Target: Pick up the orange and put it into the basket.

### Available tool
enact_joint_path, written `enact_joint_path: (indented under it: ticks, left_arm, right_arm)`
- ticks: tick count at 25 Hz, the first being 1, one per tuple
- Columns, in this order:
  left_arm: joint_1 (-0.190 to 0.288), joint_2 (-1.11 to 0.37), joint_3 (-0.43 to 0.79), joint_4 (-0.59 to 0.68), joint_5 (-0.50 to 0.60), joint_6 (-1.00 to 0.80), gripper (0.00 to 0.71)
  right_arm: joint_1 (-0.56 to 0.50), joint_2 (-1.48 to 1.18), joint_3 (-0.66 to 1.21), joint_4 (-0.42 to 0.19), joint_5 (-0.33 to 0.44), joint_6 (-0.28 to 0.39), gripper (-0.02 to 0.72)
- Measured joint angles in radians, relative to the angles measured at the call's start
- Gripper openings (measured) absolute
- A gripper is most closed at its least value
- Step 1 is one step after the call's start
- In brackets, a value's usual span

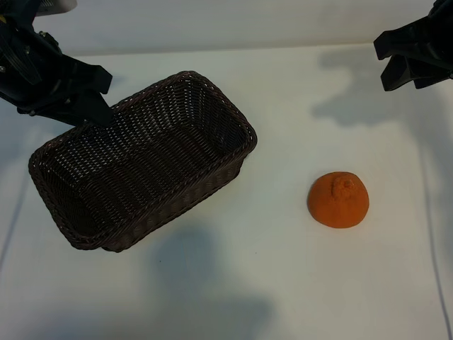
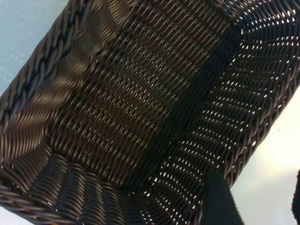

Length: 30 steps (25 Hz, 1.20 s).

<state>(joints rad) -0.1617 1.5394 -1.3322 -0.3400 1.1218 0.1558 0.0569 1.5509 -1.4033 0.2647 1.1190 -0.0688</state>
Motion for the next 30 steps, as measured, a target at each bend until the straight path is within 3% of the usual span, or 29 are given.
enact_joint_path:
  ticks: [30]
  left_arm:
    - [0.0,0.0,0.0,0.009,-0.044,-0.002,0.423]
  right_arm:
    - [0.0,0.0,0.0,0.0,0.0,0.0,0.422]
